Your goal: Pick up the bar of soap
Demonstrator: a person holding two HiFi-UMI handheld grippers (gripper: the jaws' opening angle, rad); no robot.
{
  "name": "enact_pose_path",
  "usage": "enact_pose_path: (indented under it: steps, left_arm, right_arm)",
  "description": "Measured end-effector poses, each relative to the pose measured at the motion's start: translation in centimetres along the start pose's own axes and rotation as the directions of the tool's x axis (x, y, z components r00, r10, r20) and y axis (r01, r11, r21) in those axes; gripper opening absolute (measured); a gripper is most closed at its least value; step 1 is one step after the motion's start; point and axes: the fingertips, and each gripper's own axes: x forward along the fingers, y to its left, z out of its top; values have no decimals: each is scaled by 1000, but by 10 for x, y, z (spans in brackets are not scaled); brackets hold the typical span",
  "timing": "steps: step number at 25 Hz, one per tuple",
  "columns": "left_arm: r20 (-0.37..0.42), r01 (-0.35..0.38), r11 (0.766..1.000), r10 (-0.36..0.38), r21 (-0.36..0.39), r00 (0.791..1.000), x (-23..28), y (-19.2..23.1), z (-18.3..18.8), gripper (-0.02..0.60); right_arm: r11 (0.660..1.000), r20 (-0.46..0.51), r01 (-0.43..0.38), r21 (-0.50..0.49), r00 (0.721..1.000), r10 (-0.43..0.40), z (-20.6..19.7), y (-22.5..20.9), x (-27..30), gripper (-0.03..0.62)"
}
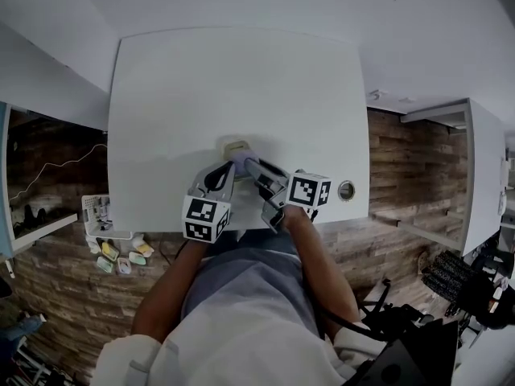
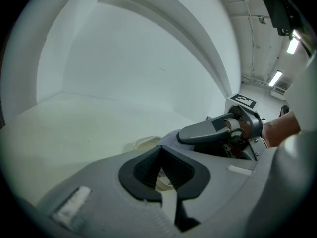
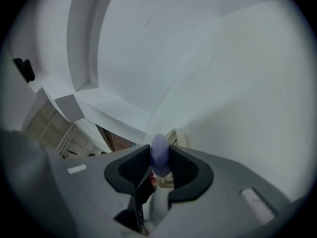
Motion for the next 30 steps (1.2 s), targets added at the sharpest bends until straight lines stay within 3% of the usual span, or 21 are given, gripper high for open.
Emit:
enact_pose_path:
  steps: [6,25,30]
  left_arm:
    - [40,13,1000,-12,-15,999,-4,-3,13,3]
    - [136,23,999,-17,-41,991,-31,-10,52,3]
    - [182,27,999,-19,-44,983,-40,-12,73,3]
  right_arm:
    - [998,43,-40,54,998,38,5,5,-4,123]
    - [991,99,-130,36,987,126,19,47,-28,123]
    - [991,113,-134,-11,985,134,27,61,-36,123]
